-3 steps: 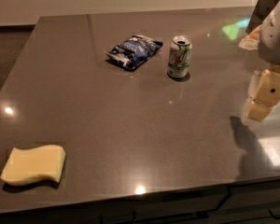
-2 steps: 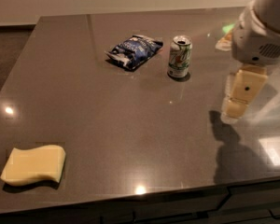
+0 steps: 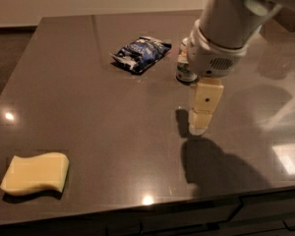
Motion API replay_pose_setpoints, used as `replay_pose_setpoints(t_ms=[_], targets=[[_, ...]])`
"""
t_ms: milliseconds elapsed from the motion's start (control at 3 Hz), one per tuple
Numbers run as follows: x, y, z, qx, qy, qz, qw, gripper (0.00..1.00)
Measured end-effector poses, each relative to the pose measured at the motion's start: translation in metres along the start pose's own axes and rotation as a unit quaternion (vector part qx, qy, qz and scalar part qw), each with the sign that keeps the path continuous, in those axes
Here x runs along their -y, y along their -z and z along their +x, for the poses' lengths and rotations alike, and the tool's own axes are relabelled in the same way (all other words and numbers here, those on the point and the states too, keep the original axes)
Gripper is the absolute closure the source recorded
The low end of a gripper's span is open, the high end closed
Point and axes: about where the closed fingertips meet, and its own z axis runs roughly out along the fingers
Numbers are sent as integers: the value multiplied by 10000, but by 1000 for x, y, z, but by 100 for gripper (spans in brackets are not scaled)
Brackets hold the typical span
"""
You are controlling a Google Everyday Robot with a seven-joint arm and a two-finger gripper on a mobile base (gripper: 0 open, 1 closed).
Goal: Move sponge near blue chip bag
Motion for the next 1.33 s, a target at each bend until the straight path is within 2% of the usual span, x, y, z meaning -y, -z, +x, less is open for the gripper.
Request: replay_pose_setpoints(t_ms=[333, 667, 1000, 1333], targets=[[-8, -25, -35, 97, 395, -195, 9990, 0], [-19, -45, -62, 184, 606, -358, 9973, 0], [-34, -59, -90, 299, 693, -465, 9961, 0], [-60, -75, -130, 539, 677, -531, 9948, 0]])
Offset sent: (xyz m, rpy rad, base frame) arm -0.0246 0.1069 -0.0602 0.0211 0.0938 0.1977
